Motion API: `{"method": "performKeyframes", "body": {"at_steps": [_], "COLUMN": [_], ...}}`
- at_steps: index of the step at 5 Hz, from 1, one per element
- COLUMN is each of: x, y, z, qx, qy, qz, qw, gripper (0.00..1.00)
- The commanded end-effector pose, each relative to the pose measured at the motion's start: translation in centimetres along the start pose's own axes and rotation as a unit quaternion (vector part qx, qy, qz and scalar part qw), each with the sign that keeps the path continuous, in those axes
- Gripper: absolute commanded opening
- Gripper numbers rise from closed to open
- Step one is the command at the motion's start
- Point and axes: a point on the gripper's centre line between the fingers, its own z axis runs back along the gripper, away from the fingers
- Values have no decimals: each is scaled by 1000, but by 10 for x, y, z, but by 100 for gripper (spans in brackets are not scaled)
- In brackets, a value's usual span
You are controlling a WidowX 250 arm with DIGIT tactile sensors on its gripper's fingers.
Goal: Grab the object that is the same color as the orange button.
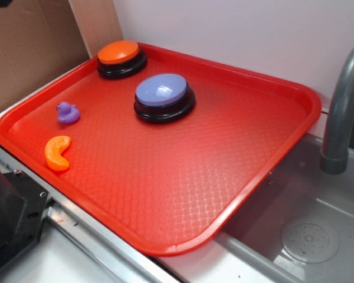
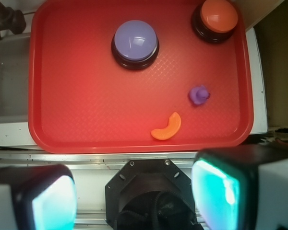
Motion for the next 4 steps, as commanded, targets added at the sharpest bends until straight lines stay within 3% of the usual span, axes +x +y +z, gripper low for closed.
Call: {"method": "performKeyframes", "body": {"at_steps": [1, 2, 4], "x": [0, 13, 36], "y": [0, 21, 71], "z": [0, -19, -81], "qx": [0, 2, 32], "qy": [0, -6, -14], "qz": [0, 66, 169], "qw": [1000, 998, 985], "gripper": [100, 100, 100]}}
